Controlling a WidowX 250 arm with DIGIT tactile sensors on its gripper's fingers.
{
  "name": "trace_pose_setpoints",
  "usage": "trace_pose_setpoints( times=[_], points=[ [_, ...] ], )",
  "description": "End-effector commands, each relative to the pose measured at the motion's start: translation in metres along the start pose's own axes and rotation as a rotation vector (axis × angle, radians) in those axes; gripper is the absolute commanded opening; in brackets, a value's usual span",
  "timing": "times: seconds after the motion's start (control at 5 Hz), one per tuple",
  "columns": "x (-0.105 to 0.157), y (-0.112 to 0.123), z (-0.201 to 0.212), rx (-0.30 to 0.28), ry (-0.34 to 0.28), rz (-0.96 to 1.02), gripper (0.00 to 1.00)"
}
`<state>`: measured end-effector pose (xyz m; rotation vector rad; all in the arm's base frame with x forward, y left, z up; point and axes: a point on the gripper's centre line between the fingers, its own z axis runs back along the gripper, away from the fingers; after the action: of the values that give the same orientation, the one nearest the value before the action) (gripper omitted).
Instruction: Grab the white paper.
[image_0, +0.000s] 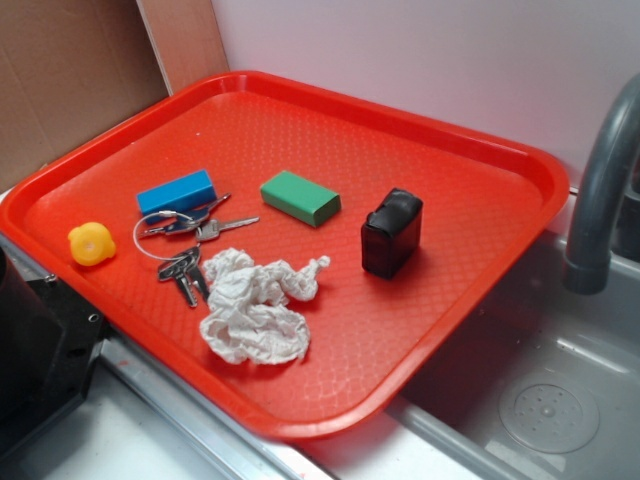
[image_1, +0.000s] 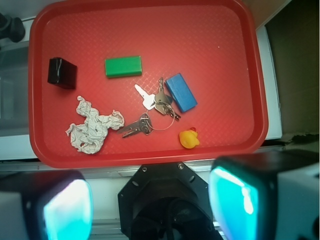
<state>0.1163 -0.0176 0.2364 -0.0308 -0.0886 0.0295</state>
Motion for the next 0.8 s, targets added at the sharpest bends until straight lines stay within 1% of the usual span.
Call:
trace_pose_setpoints(
  times=[0.0,0.2,0.4,0.6],
  points=[
    [0.000,0.000,0.000,0.000,0.000,0.000,1.00],
    [0.015,-0.030,-0.052,0.053,0.046,-0.256,1.00],
    [0.024,-0.055,-0.105,0.066,0.012,-0.507,1.00],
    [0.026,-0.080,-0.156,0.085,0.008,-0.759,1.00]
  ],
)
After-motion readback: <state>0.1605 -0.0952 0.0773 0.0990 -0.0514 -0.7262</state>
